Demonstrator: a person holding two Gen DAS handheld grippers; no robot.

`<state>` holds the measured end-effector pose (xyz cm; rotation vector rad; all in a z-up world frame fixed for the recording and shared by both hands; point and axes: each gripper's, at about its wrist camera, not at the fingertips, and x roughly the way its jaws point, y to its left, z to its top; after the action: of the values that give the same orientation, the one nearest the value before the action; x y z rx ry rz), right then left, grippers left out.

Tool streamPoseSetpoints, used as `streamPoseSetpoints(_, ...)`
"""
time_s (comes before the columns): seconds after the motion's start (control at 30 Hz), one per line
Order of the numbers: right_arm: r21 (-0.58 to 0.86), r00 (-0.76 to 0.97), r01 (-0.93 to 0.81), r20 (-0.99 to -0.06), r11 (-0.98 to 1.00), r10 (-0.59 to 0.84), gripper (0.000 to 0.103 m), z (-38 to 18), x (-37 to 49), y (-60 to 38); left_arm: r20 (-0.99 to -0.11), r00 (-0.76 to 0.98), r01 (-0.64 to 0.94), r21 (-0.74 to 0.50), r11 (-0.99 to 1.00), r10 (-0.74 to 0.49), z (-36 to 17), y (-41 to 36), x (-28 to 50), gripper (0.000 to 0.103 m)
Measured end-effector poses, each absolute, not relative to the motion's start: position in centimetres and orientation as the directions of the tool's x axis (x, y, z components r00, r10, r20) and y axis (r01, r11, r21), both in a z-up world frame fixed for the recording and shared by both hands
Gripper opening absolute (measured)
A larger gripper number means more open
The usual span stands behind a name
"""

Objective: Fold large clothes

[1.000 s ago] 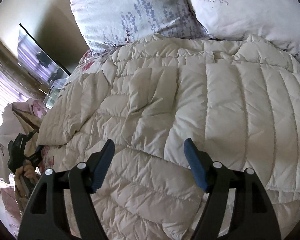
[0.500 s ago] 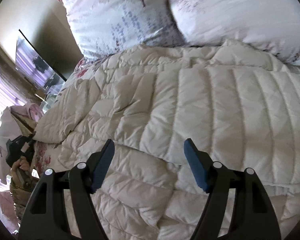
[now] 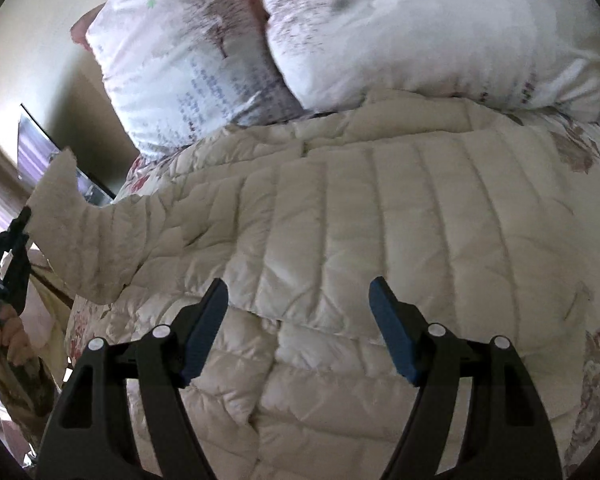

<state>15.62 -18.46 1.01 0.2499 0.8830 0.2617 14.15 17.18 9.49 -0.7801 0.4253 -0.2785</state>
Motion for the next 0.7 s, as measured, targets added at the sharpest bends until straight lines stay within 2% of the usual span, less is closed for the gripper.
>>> streamPoseSetpoints(0.17, 0.327, 0.624, -0.085, -0.719, 0.941, 0.306, 0.073, 0.9, 15.1, -20.3, -0.326, 0.806, 0.137, -0.708, 0.693, -0.493, 7.9, 10.8, 16.5, 0.004)
streamPoseSetpoints(0.33, 0.321, 0.637, -0.066, -0.716, 0.945, 0.288, 0.073, 1.0, 14.8, -21.1, -0.405, 0.736, 0.166, -0.668, 0.725, -0.542, 5.5, 6.0, 17.6, 0.004)
streamPoseSetpoints(0.53, 0.29, 0.652, -0.069, -0.711, 0.954, 0.264, 0.073, 1.1, 14.3, -20.9, -0.576, 0.572, 0.174, -0.611, 0.772, -0.584, 1.2, 0.4, 19.2, 0.006)
streamPoseSetpoints(0.6, 0.274, 0.657, -0.076, -0.71, 0.959, 0.255, 0.073, 1.2, 14.3, -20.7, -0.598, 0.53, 0.183, -0.612, 0.77, -0.601, 0.3, -0.1, 19.1, 0.018)
streamPoseSetpoints(0.67, 0.255, 0.666, -0.092, -0.703, 0.962, 0.25, 0.073, 1.6, 14.2, -20.3, -0.59, 0.507, 0.193, -0.632, 0.75, -0.628, 0.2, 0.2, 18.5, 0.058)
streamPoseSetpoints(0.7, 0.242, 0.674, -0.108, -0.695, 0.964, 0.25, 0.073, 1.9, 14.0, -19.8, -0.578, 0.515, 0.198, -0.638, 0.744, -0.633, 0.4, 0.6, 18.0, 0.063)
